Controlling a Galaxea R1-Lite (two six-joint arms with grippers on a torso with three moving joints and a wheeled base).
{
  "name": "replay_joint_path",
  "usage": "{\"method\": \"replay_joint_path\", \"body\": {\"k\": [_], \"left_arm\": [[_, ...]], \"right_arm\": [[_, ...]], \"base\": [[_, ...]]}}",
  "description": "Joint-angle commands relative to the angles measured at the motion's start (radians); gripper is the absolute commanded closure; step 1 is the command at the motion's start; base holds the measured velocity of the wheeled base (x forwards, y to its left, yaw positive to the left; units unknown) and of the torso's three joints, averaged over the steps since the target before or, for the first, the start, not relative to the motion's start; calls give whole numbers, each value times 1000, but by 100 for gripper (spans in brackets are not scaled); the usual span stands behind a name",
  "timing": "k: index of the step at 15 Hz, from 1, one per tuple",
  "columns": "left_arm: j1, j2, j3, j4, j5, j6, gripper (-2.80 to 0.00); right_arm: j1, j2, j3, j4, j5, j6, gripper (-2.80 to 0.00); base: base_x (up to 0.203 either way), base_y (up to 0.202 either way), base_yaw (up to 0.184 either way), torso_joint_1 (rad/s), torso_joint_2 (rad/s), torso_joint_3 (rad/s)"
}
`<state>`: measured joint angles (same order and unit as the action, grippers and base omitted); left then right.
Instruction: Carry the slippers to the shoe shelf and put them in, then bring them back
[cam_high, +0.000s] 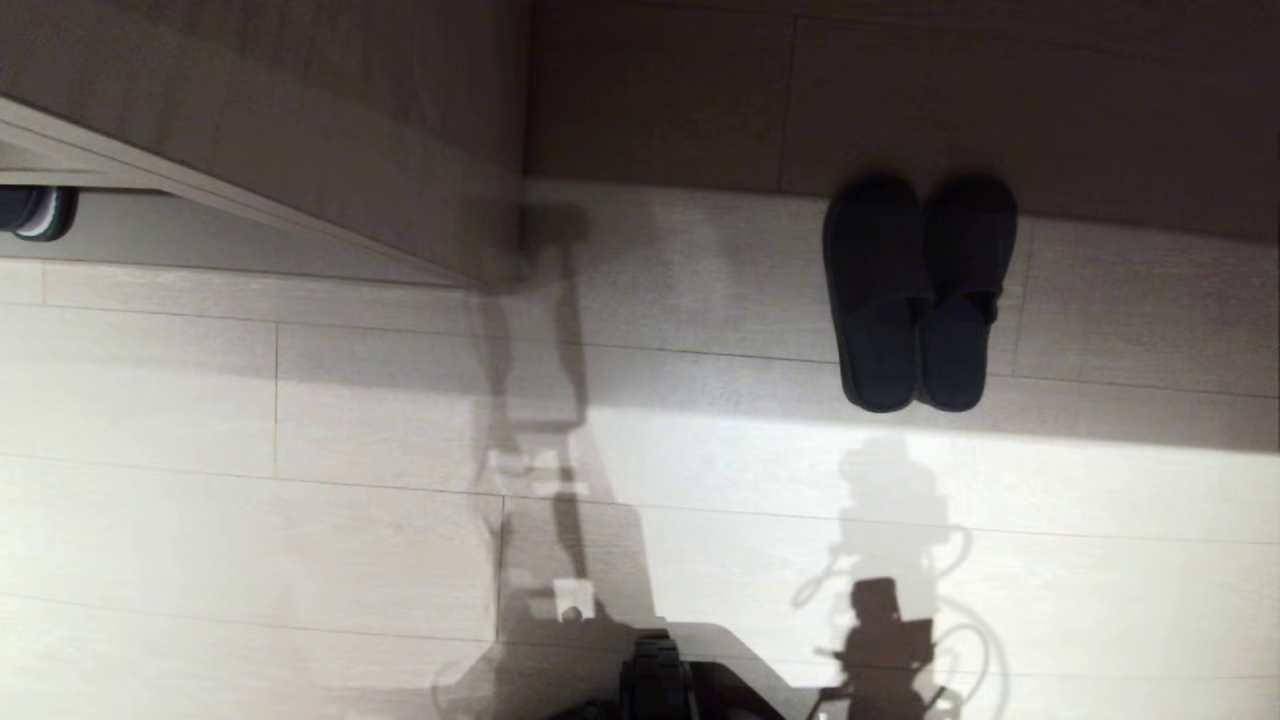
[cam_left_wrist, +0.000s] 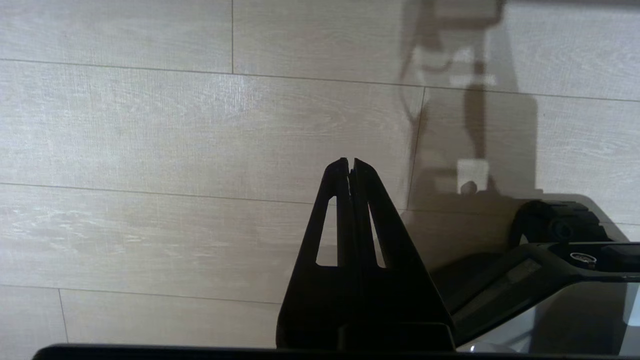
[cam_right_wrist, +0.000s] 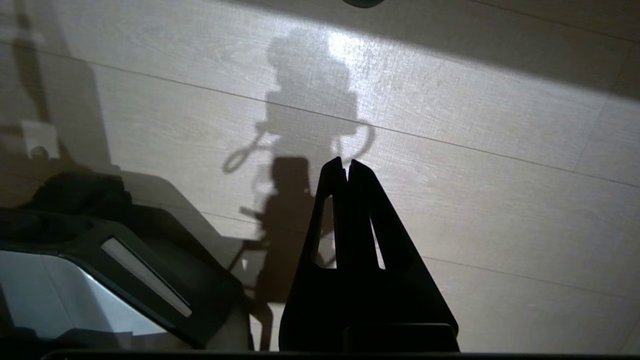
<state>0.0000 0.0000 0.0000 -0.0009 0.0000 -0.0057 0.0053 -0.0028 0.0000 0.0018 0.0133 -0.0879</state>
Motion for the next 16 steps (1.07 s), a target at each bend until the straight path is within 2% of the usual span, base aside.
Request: {"method": "replay_joint_path", "body": {"k": [1, 16], "left_arm": [[0, 0, 0, -1, 0, 0, 0], [0, 0, 0, -1, 0, 0, 0]], "right_arm": [[1, 1, 2, 0, 1, -1, 0], [1, 1, 2, 1, -1, 11, 0]], "base": [[0, 0, 0, -2, 4, 201], [0, 0, 0, 3, 4, 200]]}}
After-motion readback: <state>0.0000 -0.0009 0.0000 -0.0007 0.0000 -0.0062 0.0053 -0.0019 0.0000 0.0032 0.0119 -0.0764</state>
